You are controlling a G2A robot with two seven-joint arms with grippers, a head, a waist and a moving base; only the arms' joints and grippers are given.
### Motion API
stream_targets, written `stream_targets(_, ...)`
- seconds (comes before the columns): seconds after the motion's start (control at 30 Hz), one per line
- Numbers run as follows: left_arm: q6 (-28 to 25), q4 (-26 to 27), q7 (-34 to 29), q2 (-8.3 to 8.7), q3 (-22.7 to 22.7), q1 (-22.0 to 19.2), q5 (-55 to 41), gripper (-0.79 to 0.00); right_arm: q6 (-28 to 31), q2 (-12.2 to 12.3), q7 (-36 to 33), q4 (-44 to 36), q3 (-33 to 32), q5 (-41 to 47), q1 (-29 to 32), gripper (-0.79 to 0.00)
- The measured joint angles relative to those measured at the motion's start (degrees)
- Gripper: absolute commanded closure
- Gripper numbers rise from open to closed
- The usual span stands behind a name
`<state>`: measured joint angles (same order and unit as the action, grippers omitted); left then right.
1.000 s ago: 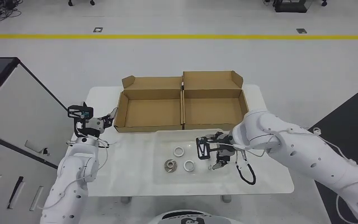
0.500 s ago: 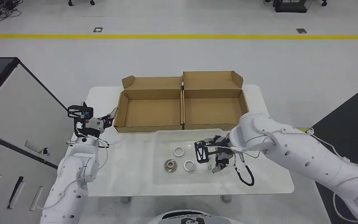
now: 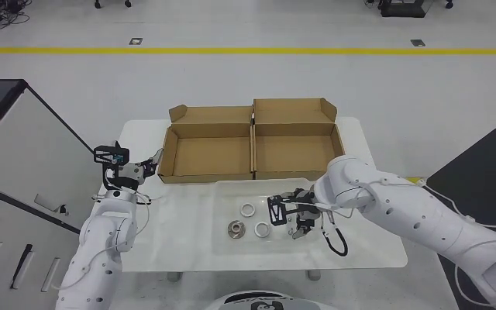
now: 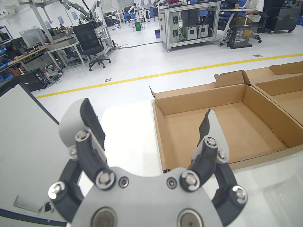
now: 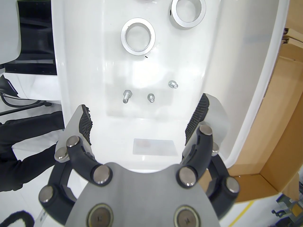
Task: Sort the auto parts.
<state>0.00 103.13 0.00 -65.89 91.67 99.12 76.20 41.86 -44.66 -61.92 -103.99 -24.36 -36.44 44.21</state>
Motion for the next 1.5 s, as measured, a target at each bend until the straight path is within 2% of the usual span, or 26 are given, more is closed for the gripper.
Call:
stream_targets(0.97,0.0,0.0,0.0,0.0,0.0,0.0,0.0,-0.785,-0.6,-0.8,-0.2,-0.3,0.8,-3.9,0.4,-0.785)
stream_targets(1.07,0.0,0.0,0.0,0.0,0.0,0.0,0.0,-0.785,-2.1,-1.3,-2.6,-2.0,2.2,-4.6,-0.1,-0.785)
stream_targets(1.3,0.0,0.0,0.0,0.0,0.0,0.0,0.0,-0.785,-9.6,-3.3,-10.1,-3.4,8.7,-3.8,-4.8,-0.785)
stream_targets(1.43,0.0,0.0,0.0,0.0,0.0,0.0,0.0,-0.785,-10.6,-4.6,-11.1,-2.2,11.2,-1.9,-7.0,-0.782)
stream_targets(1.47,0.0,0.0,0.0,0.0,0.0,0.0,0.0,-0.785,-10.7,-4.9,-11.2,-1.9,11.8,-1.5,-7.5,-0.773)
stream_targets(1.5,0.0,0.0,0.0,0.0,0.0,0.0,0.0,-0.785,-10.7,-5.2,-11.2,-1.4,12.5,-1.0,-8.1,-0.714)
